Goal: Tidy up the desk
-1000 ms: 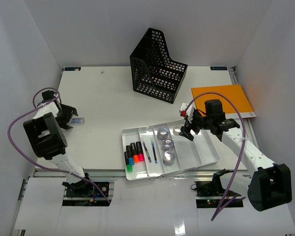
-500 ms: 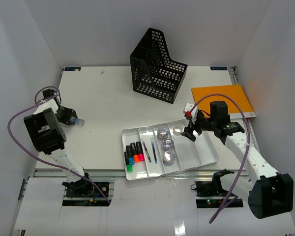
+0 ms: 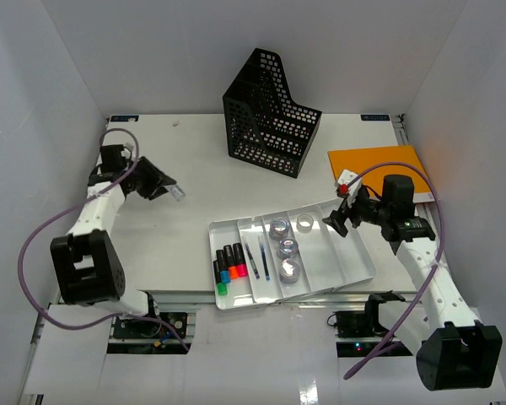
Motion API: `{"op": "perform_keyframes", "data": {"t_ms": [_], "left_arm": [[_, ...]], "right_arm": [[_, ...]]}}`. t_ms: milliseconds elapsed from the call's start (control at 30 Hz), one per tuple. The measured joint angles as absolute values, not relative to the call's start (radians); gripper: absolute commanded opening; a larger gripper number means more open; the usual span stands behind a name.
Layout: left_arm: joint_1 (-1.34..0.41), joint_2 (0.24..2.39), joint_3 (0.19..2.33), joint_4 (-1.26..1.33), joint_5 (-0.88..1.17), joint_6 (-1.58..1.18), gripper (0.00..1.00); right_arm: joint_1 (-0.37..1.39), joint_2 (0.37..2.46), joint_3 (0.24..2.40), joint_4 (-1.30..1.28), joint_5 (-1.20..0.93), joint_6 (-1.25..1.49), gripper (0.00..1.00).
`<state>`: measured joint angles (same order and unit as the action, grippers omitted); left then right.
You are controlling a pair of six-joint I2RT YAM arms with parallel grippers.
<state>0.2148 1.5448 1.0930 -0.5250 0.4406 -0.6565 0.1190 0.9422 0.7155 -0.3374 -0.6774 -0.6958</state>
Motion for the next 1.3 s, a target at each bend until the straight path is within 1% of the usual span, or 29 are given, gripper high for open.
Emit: {"op": "perform_keyframes", "data": {"t_ms": [100, 167, 233, 333, 467, 533, 667, 900, 1067, 1133, 1167, 1200, 1233, 1300], "left_arm": [[0.028, 1.384, 1.043, -0.419, 0.528, -0.717, 0.0], [-0.124, 1.322, 1.008, -0.338, 0.563, -0.778, 0.0], [-0.285, 1.304, 0.99, -0.261, 0.582, -0.843, 0.0], [-0.5, 1.36, 0.994, -0.156, 0.573, -0.933, 0.0], [-0.702, 1.538, 1.071, -0.063, 0.527, -1.003, 0.0], [-0.763, 1.631, 1.124, -0.033, 0.504, -1.025, 0.0], [-0.827, 1.769, 1.217, 0.002, 0.455, -1.064, 0.0], [-0.91, 2.023, 1.426, 0.048, 0.366, -1.147, 0.0], [-0.958, 2.15, 1.541, 0.053, 0.315, -1.197, 0.0], [-0.974, 2.184, 1.57, 0.052, 0.296, -1.21, 0.06], [-0.981, 2.198, 1.581, 0.049, 0.288, -1.215, 0.12], [-0.987, 2.206, 1.589, 0.042, 0.282, -1.218, 0.25], [-0.992, 2.212, 1.596, 0.034, 0.276, -1.22, 0.35], [-1.001, 2.221, 1.607, 0.023, 0.267, -1.221, 0.5]], "right_arm": [[0.069, 0.924, 0.715, -0.319, -0.673, -0.666, 0.9], [0.038, 0.912, 0.715, -0.305, -0.661, -0.634, 0.89], [0.004, 0.9, 0.716, -0.295, -0.648, -0.602, 0.89], [-0.032, 0.875, 0.723, -0.288, -0.612, -0.55, 0.89], [-0.063, 0.841, 0.761, -0.284, -0.538, -0.484, 0.89], [-0.073, 0.825, 0.778, -0.277, -0.504, -0.452, 0.89], [-0.086, 0.797, 0.783, -0.271, -0.442, -0.403, 0.89], [-0.107, 0.715, 0.783, -0.273, -0.363, -0.352, 0.9], [-0.111, 0.695, 0.781, -0.273, -0.342, -0.332, 0.9], [-0.111, 0.694, 0.779, -0.273, -0.34, -0.324, 0.9], [-0.111, 0.694, 0.777, -0.273, -0.339, -0.322, 0.9], [-0.111, 0.693, 0.774, -0.273, -0.339, -0.32, 0.9], [-0.111, 0.693, 0.771, -0.274, -0.339, -0.32, 0.9], [-0.111, 0.693, 0.769, -0.274, -0.339, -0.319, 0.9]]}}
